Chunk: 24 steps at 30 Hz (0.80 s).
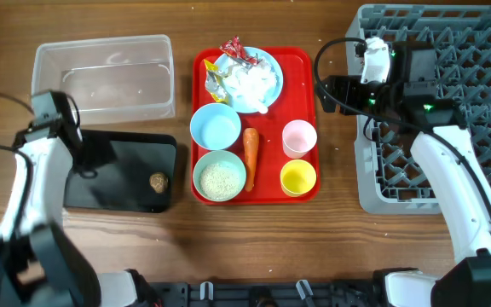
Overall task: Sort waste into correct bins and load items into the dishwasher rack
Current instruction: 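Move the left gripper to grasp the green bowl of rice, then pour the rice from the green bowl onto the black tray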
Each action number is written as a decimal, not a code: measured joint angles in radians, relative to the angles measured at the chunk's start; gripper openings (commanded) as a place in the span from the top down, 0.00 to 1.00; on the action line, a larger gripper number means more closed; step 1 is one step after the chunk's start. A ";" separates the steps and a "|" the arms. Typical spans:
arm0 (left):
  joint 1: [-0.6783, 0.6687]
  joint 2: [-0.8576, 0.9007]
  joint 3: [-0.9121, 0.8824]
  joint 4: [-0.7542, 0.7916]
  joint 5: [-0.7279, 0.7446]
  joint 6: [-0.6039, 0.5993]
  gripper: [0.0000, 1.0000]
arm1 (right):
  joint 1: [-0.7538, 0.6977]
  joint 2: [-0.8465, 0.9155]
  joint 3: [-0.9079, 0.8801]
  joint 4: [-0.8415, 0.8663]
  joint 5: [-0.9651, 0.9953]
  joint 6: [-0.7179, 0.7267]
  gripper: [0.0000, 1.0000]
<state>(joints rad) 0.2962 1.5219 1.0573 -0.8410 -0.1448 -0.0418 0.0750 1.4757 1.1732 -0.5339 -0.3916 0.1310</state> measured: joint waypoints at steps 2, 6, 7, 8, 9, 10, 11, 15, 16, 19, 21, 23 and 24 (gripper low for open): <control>-0.075 -0.108 0.062 -0.071 0.121 0.000 0.00 | 0.000 0.000 0.000 0.018 0.000 0.000 0.06; -0.338 -0.180 0.076 -0.102 0.352 0.004 0.00 | 0.000 0.000 0.000 0.045 0.000 0.000 0.05; -0.410 -0.171 0.076 -0.101 0.358 0.008 0.00 | 0.000 0.000 0.000 0.045 0.000 0.000 0.05; -0.496 -0.154 0.076 -0.090 0.369 0.012 0.00 | 0.000 0.000 0.000 0.045 0.000 0.000 0.05; -0.618 -0.117 0.076 -0.069 0.372 0.026 0.00 | 0.000 0.000 0.000 0.044 0.001 0.000 0.05; -0.701 -0.082 0.076 -0.054 0.352 0.034 0.00 | 0.000 0.000 0.000 0.043 0.004 0.000 0.05; -0.757 -0.051 0.076 -0.043 0.336 0.038 0.00 | 0.000 0.000 0.000 0.040 0.009 0.000 0.05; -0.926 0.115 0.077 -0.030 0.261 0.091 0.15 | 0.000 0.000 0.000 0.017 0.023 0.000 0.05; -0.937 0.156 0.077 -0.030 0.252 0.093 0.22 | 0.000 0.000 0.000 0.014 0.023 0.000 0.05; -0.938 0.194 0.077 -0.031 0.240 0.098 0.48 | 0.000 0.000 0.000 0.013 0.026 0.000 0.05; -0.938 0.195 0.077 -0.031 0.247 0.108 0.58 | 0.000 0.000 0.000 0.012 0.026 0.000 0.05; -0.938 0.195 0.077 -0.031 0.264 0.101 0.62 | 0.000 0.000 0.000 0.010 0.026 0.000 0.05; -0.938 0.195 0.077 -0.031 0.272 0.096 0.63 | 0.000 0.000 0.000 0.010 0.026 0.000 0.05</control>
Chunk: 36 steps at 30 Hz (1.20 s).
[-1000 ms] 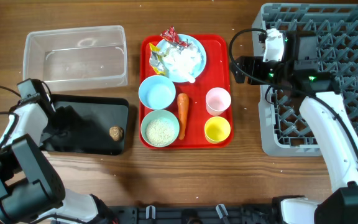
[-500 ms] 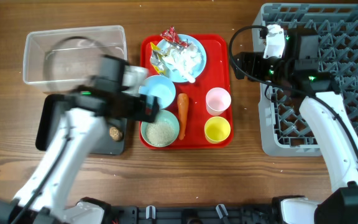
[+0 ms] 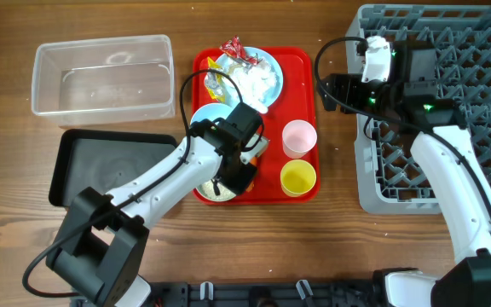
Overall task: Sort waste into correct bins and load items into the dishwasher rack
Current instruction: 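Pour the rice from the green bowl onto the black tray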
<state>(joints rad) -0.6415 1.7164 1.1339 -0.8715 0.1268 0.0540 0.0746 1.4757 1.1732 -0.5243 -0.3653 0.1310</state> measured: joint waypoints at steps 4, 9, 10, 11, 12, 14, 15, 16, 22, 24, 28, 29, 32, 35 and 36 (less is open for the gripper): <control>0.000 0.000 0.000 -0.006 0.043 -0.027 0.68 | 0.000 0.000 0.000 -0.004 0.000 0.000 0.05; 0.000 0.002 -0.070 0.034 0.058 -0.052 0.75 | 0.000 0.000 0.000 -0.011 0.000 0.000 0.05; 0.000 0.002 -0.080 0.034 0.058 -0.053 0.80 | 0.000 0.000 0.000 -0.011 0.000 0.000 0.05; 0.000 0.002 -0.082 0.035 0.058 -0.057 0.87 | 0.000 0.000 0.000 -0.011 0.000 0.000 0.05; 0.000 0.002 -0.082 0.036 0.059 -0.056 0.96 | 0.000 0.000 0.000 -0.011 0.000 0.000 0.05; 0.000 0.000 -0.080 0.043 0.054 -0.055 0.96 | 0.000 0.000 0.000 -0.012 0.000 0.000 0.05; 0.000 -0.003 -0.076 0.045 0.053 -0.056 0.96 | 0.000 0.000 0.000 -0.011 0.000 0.000 0.05; 0.000 -0.003 -0.076 0.044 0.050 -0.056 0.96 | 0.000 0.000 0.000 -0.012 0.000 0.000 0.06; 0.000 -0.003 -0.050 -0.007 0.043 -0.064 0.96 | 0.000 0.000 0.000 -0.014 0.000 0.000 0.06; 0.000 -0.006 0.005 -0.074 0.040 -0.091 0.96 | 0.000 0.000 0.000 -0.013 0.000 0.000 0.06; 0.000 -0.066 0.083 -0.127 0.035 -0.176 0.96 | 0.000 0.000 0.000 -0.013 0.000 0.000 0.05; 0.000 -0.094 0.086 -0.128 0.031 -0.198 0.96 | 0.000 0.000 0.000 -0.013 0.000 0.000 0.05; 0.025 -0.182 0.089 -0.143 0.017 -0.288 0.96 | 0.000 0.000 0.000 -0.013 0.000 0.000 0.05; 0.137 -0.260 0.090 -0.209 -0.027 -0.386 0.96 | 0.000 0.000 0.000 -0.013 0.000 0.000 0.05; 0.177 -0.276 0.090 -0.227 -0.032 -0.402 0.96 | 0.000 0.000 0.000 -0.013 0.000 0.000 0.05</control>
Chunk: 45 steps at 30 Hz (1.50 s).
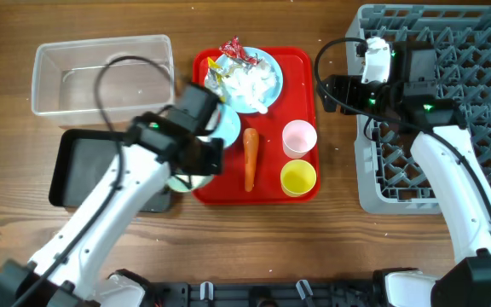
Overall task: Sort waste into correct bins and load items into the dishwasher rack
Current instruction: 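Pour the rice from the green bowl onto the black tray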
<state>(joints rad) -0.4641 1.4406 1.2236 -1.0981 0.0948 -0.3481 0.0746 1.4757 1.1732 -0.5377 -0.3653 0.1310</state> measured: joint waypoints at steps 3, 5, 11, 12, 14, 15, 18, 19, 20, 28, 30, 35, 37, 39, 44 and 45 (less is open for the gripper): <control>0.155 -0.037 0.000 -0.053 -0.007 -0.025 0.96 | 0.000 0.000 0.000 0.000 0.000 0.000 0.05; 0.315 -0.046 0.000 -0.070 0.004 -0.018 0.96 | 0.000 0.000 0.000 0.000 0.000 0.000 0.05; 0.820 -0.048 -0.103 -0.021 0.369 0.252 0.96 | 0.000 0.000 0.000 0.001 0.001 0.000 0.05; 0.882 -0.048 -0.126 -0.019 0.444 0.303 0.96 | 0.000 0.000 0.000 0.001 0.000 0.000 0.05; 1.014 -0.048 -0.172 -0.019 0.597 0.407 0.96 | 0.000 0.000 0.000 0.002 0.001 0.000 0.05; 1.060 -0.048 -0.187 -0.019 0.653 0.445 0.96 | 0.000 0.000 0.000 0.002 0.002 0.000 0.05; 1.119 -0.048 -0.206 -0.019 0.745 0.518 0.96 | 0.000 0.000 0.000 0.003 0.003 0.000 0.05; 1.120 -0.048 -0.206 -0.011 0.766 0.532 0.96 | 0.000 0.000 0.000 0.002 0.003 0.000 0.05; 1.120 -0.048 -0.209 -0.002 0.780 0.539 0.96 | 0.000 0.000 0.000 0.002 0.003 0.000 0.05; 1.120 -0.048 -0.237 0.008 0.862 0.554 0.96 | 0.000 0.000 0.000 0.002 0.003 0.000 0.05; 1.120 -0.048 -0.237 -0.001 0.866 0.555 0.96 | 0.000 0.000 0.000 0.002 0.003 0.000 0.05; 1.120 -0.048 -0.238 -0.010 0.994 0.596 0.96 | 0.000 0.000 0.000 -0.026 0.003 0.000 0.05; 1.120 -0.048 -0.238 -0.009 1.078 0.603 0.96 | 0.000 0.000 0.000 -0.032 0.003 0.000 0.05; 1.120 -0.048 -0.238 -0.009 1.151 0.606 0.96 | 0.000 0.000 0.000 -0.032 0.003 0.000 0.05; 1.153 -0.048 -0.238 -0.012 1.214 0.609 0.96 | 0.000 0.000 0.000 -0.042 0.003 0.000 0.05; 1.175 -0.048 -0.238 -0.013 1.217 0.609 0.96 | 0.000 0.000 0.000 -0.043 0.003 0.000 0.05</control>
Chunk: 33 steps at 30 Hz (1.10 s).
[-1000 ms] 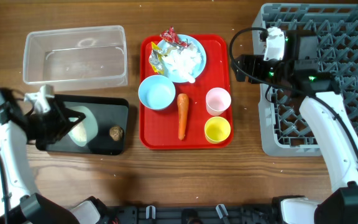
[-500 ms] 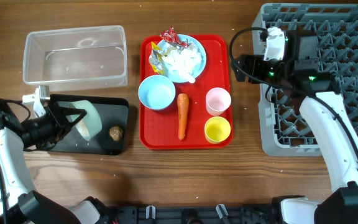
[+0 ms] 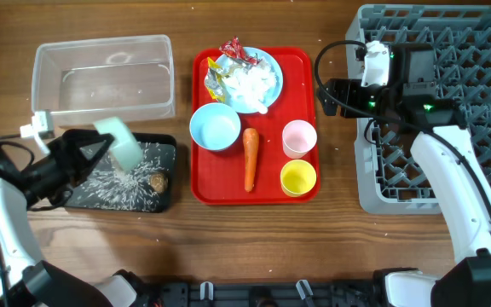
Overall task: Sort waste into correct bins and load items into the dishwasher rack
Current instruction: 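Pour the rice from the green bowl onto the black tray, then return the green bowl to the red tray and grasp the carrot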
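My left gripper [image 3: 95, 150] is shut on the rim of a pale green bowl [image 3: 119, 141], held tipped over the black bin [image 3: 84, 198]. White rice [image 3: 130, 175] lies scattered in that bin beside a brown nut-like lump [image 3: 157, 181]. On the red tray [image 3: 268, 175] are a blue bowl [image 3: 215, 127], a carrot [image 3: 249, 159], a pink cup [image 3: 298, 137], a yellow cup [image 3: 297, 176] and a blue plate [image 3: 268, 61] with tissue and wrappers. My right gripper [image 3: 337, 88] hovers at the left edge of the grey dishwasher rack [image 3: 450, 111]; its jaws do not show.
A clear plastic bin [image 3: 105, 77] stands at the back left, just behind the black bin. The red tray lies between the bins and the rack. Bare wooden table runs along the front edge.
The left arm has moved left from the red tray's edge to over the black bin. The green bowl is now tipped and its rice lies in the bin. The right arm is unchanged.
First my left gripper was over the black bin while the rice bowl stood on the red tray. Then it was at that bowl on the tray. Later the bowl was at the tray's left edge. Now the bowl is tipped and rice is in the black bin.
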Each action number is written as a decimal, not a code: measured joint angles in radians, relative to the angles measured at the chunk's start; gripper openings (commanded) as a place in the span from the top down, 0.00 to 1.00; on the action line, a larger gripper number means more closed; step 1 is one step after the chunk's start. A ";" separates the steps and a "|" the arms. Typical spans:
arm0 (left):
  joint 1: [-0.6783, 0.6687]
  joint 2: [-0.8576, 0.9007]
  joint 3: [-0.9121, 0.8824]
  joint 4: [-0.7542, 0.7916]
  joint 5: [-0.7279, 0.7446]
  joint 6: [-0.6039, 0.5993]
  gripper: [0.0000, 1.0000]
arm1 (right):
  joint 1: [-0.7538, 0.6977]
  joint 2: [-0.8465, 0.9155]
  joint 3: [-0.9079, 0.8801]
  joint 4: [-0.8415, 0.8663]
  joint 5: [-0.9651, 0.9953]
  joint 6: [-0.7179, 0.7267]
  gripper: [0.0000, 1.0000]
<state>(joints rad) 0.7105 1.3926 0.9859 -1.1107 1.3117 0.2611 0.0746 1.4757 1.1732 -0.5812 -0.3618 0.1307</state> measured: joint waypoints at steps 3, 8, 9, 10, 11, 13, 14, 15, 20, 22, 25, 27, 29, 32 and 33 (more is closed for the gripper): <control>0.075 0.022 0.000 0.000 0.003 0.004 0.96 | 0.000 0.000 0.000 -0.002 0.000 0.000 0.05; 0.105 0.146 0.000 0.043 0.031 0.026 0.96 | 0.000 0.000 0.000 -0.007 0.000 0.000 0.05; 0.105 0.166 0.000 0.045 0.042 0.032 0.96 | 0.000 0.000 0.000 -0.009 0.000 0.000 0.05; 0.105 0.190 0.000 0.046 0.059 0.040 0.96 | 0.000 0.000 0.000 -0.010 0.000 0.000 0.05; 0.105 0.199 0.000 0.046 0.078 0.045 0.96 | 0.000 0.000 0.000 -0.010 0.000 0.000 0.05; 0.105 0.200 0.000 0.046 0.120 0.056 0.96 | 0.000 0.000 0.000 -0.010 0.000 0.000 0.05; 0.105 0.200 0.000 0.046 0.139 0.060 0.96 | 0.000 0.000 0.000 -0.010 0.000 0.000 0.05; 0.105 0.200 -0.001 0.046 0.163 0.063 0.96 | 0.000 0.000 0.000 -0.010 0.000 0.000 0.05; 0.105 0.200 -0.001 0.034 0.222 0.068 0.96 | 0.000 0.000 0.000 -0.011 0.000 0.000 0.05; 0.105 0.200 -0.001 0.029 0.226 0.068 0.96 | 0.000 0.000 0.000 -0.011 0.000 0.000 0.05; 0.105 0.200 -0.001 0.016 0.232 0.070 0.96 | 0.000 0.000 0.000 -0.011 0.000 0.000 0.05; 0.105 0.200 -0.001 0.013 0.232 0.071 0.96 | 0.000 0.000 0.000 -0.011 0.000 0.000 0.06; 0.105 0.200 -0.001 0.012 0.232 0.071 0.96 | 0.000 0.000 0.000 -0.011 0.000 0.000 0.05; 0.105 0.200 -0.001 0.011 0.232 0.074 0.96 | 0.000 0.000 0.000 -0.011 0.000 0.000 0.05; 0.105 0.200 -0.001 0.010 0.232 0.074 0.96 | 0.000 0.000 0.000 -0.011 0.000 0.000 0.05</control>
<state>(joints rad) 0.8158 1.5921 0.9852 -1.1004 1.5433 0.3355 0.0746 1.4757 1.1732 -0.5922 -0.3622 0.1310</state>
